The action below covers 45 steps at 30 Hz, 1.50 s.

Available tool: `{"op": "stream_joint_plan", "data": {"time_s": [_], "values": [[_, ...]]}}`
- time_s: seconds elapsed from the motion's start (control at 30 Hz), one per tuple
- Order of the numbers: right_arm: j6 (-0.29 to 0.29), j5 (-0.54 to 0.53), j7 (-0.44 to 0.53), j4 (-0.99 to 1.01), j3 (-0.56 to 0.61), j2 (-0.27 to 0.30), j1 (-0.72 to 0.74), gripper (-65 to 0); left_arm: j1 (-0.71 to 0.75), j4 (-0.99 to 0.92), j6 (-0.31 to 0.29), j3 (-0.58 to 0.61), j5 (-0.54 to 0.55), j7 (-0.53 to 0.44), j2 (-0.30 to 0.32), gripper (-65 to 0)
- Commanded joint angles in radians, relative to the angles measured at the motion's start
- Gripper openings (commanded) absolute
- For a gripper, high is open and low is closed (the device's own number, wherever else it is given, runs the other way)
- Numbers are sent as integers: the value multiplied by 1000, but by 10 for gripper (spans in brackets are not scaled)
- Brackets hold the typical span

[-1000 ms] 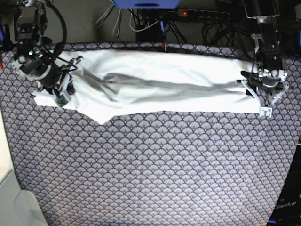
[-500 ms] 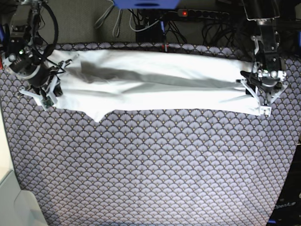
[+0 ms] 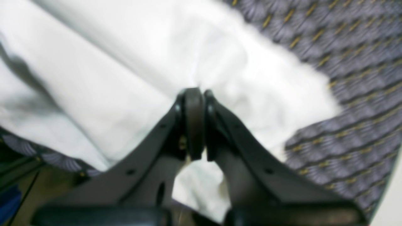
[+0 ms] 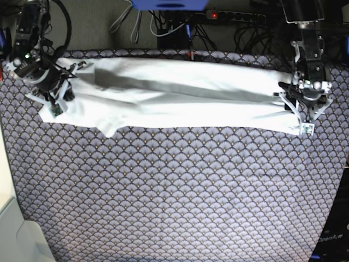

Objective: Fold the T-shirt properly
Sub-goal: 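Move the right gripper back to the shirt corner and hold it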

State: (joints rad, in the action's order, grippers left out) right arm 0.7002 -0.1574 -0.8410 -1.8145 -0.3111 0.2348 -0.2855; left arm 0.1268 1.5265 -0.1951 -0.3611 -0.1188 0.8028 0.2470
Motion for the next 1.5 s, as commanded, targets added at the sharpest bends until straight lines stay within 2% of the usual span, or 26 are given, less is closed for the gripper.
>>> {"op": "stream_joint_plan", "data": {"time_s": [0.0,0.2,0.4,0.57,0.7,0.8,0.93,1.2,1.33,1.47], "values": [[-2,11,9,6,-4,13,12,-650,-6,6,4,-5,-11,5,12,-366],[-2,11,9,57,-9,18,13,-644,-6,6,4,0,-9,5,27,-366],[-2,11,9,51,-15,21,9,-528,-6,6,4,-3,-11,5,31,-366],[-2,9,9,46,-101,24,6,-461,-6,6,4,-5,-11,5,31,-366],[-2,9,7,-46,-175,21,-11,-456,-6,6,4,-2,-11,5,31,-366],[-2,6,7,-147,-178,16,-50,-456,-6,7,4,0,-11,5,31,-366],[-2,5,7,-204,-171,-39,-79,-456,-6,7,4,1,-11,5,31,-366],[-2,5,-22,-204,-49,-151,-113,-461,-6,7,4,1,-11,5,33,-366],[-2,8,-22,-198,-18,-165,-111,-461,-6,7,4,1,-11,5,33,-366],[-2,8,-13,-147,-10,-156,-110,-461,-6,7,4,-3,-11,5,38,-366]]}}
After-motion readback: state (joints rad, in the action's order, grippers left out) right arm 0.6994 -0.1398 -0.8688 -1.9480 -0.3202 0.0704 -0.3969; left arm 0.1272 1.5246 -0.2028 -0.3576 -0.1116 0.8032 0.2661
